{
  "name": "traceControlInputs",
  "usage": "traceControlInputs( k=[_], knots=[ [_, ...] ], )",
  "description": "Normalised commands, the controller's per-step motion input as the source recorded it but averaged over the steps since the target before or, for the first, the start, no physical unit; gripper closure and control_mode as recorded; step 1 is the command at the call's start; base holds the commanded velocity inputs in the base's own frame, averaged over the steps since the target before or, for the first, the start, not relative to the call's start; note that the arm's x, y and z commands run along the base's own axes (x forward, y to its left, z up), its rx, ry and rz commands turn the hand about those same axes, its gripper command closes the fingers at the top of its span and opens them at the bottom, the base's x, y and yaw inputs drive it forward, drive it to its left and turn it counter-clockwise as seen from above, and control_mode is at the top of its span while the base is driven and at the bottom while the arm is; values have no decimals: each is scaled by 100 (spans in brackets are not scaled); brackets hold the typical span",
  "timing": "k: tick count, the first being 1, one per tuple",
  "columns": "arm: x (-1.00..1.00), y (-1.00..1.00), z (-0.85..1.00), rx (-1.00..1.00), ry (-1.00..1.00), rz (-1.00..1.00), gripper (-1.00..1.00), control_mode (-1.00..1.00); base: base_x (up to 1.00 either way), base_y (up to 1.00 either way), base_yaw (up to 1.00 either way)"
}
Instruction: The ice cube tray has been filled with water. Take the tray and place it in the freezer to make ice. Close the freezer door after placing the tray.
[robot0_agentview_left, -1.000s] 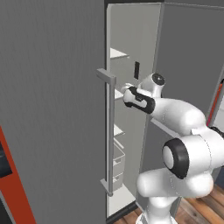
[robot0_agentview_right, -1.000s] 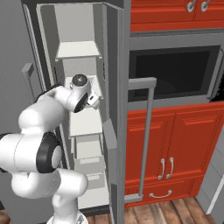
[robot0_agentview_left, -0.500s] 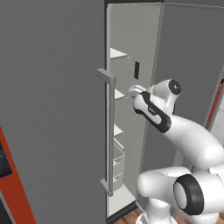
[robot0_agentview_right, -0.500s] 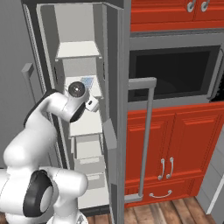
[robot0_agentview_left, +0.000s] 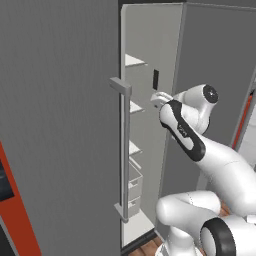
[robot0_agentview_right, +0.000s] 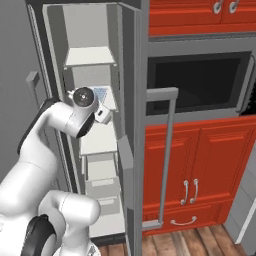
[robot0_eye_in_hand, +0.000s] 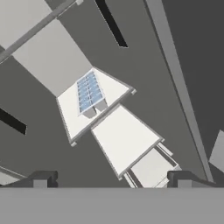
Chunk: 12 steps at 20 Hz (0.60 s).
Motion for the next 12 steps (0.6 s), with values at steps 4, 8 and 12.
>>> traceControlInputs(
  k=[4,8,12],
  knots=[
    [0,0,0,0,0,0,-100,100,-45,0,9],
    [0,0,0,0,0,0,-100,100,-37,0,13],
    [0,0,0,0,0,0,-100,100,-17,0,15]
  ],
)
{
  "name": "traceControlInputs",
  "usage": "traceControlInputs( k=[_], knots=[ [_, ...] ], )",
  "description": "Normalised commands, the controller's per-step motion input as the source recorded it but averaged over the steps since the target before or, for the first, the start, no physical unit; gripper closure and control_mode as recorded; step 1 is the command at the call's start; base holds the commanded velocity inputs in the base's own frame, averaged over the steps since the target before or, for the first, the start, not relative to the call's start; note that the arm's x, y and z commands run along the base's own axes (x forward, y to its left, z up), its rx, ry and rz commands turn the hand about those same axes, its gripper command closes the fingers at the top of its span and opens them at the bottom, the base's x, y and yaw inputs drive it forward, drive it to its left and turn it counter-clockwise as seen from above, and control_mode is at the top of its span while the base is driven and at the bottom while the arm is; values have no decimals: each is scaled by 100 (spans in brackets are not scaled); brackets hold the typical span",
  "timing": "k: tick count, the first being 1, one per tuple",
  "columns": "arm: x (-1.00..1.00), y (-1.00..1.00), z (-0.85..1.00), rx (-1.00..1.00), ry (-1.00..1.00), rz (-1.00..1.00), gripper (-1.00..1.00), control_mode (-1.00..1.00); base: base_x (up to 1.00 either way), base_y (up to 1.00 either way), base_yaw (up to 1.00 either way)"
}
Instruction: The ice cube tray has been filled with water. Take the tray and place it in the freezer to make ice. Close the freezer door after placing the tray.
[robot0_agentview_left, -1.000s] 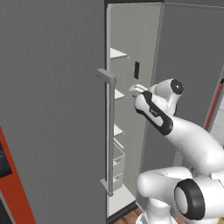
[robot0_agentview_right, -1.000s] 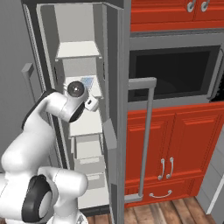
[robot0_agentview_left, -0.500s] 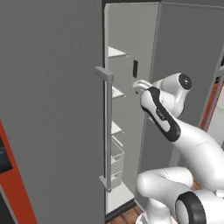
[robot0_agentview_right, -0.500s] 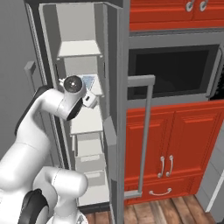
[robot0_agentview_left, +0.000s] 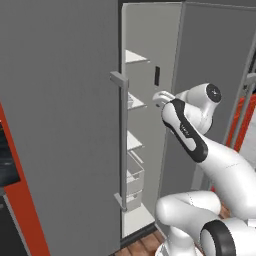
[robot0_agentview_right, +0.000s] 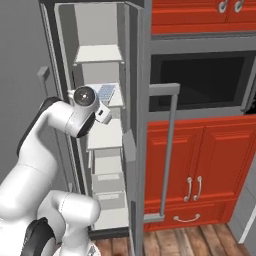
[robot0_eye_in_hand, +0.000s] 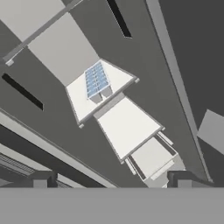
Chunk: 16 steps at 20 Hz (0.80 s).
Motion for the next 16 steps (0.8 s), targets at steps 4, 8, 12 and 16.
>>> traceControlInputs(
  k=[4,8,12,16],
  knots=[
    [0,0,0,0,0,0,-100,100,0,-1,24],
    [0,0,0,0,0,0,-100,100,-13,-9,30],
    [0,0,0,0,0,0,-100,100,-34,-19,26],
    [0,0,0,0,0,0,-100,100,-46,-18,20]
  ],
)
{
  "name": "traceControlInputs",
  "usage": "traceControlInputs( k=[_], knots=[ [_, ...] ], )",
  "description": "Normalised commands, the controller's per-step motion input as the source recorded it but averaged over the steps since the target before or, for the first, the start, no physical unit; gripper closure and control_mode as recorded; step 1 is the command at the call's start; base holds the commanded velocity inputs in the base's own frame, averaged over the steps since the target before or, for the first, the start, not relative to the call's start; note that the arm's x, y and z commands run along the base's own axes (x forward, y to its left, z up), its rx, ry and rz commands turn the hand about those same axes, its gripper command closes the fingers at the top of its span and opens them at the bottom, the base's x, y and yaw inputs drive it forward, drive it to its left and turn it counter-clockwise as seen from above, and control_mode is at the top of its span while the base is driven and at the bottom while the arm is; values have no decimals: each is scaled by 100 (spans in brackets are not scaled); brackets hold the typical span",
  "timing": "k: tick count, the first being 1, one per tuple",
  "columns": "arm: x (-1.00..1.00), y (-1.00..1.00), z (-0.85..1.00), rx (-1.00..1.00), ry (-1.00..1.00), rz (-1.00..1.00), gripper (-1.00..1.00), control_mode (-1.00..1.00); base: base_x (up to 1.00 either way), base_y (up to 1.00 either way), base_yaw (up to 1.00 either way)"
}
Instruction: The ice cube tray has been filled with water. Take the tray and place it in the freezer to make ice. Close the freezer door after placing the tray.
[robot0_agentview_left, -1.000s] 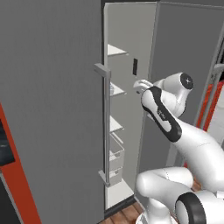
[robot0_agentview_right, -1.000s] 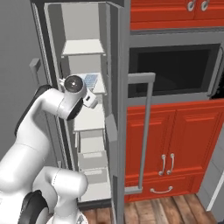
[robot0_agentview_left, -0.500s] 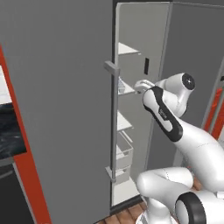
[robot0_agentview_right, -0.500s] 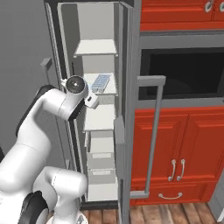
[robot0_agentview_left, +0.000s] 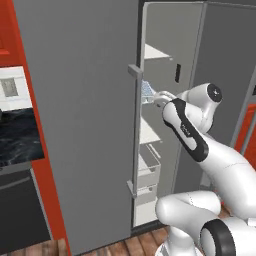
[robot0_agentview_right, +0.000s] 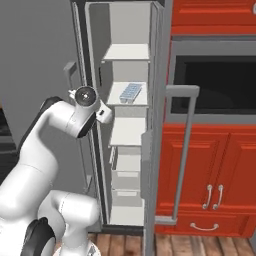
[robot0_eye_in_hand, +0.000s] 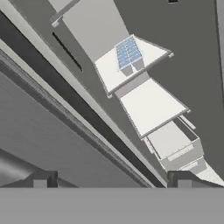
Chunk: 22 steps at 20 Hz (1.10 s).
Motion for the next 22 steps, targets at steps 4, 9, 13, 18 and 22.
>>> traceControlInputs(
  k=[4,9,13,18,22],
  knots=[
    [0,0,0,0,0,0,-100,100,-49,-19,15],
    [0,0,0,0,0,0,-100,100,-28,-24,9],
    [0,0,0,0,0,0,-100,100,-7,-34,4],
    [0,0,0,0,0,0,-100,100,-2,-45,2],
    [0,0,0,0,0,0,-100,100,-15,-53,0]
  ],
)
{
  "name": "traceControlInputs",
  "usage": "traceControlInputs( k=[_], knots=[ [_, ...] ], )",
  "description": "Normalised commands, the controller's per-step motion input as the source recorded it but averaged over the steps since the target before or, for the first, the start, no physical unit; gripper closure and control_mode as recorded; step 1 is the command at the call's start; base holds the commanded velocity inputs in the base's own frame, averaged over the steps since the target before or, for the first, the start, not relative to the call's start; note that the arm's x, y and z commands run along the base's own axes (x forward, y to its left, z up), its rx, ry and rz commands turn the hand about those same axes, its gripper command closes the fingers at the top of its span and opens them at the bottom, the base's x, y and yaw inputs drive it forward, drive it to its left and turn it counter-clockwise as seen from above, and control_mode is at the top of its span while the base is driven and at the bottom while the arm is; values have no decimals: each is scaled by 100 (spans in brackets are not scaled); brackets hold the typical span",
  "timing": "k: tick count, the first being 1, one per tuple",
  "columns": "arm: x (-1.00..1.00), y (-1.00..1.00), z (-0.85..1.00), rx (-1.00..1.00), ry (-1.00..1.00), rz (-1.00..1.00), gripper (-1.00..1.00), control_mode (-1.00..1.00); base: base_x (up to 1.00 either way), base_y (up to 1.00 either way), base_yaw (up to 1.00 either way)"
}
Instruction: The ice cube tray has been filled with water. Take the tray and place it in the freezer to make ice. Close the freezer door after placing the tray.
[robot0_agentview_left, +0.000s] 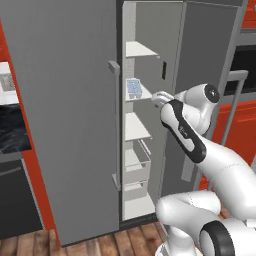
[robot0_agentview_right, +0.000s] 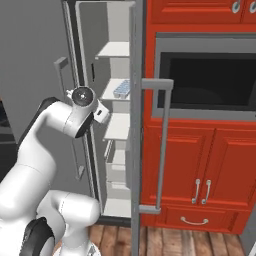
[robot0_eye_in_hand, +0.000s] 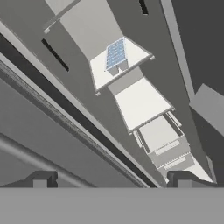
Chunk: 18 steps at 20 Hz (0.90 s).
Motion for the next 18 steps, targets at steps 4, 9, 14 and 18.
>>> traceControlInputs(
  k=[4,9,14,18],
  knots=[
    [0,0,0,0,0,0,-100,100,-20,-48,0],
    [0,0,0,0,0,0,-100,100,-20,-27,0],
    [0,1,0,-2,-3,0,-100,-100,-3,0,0],
    [-1,19,0,-7,-5,0,-100,-100,0,0,0]
  ],
)
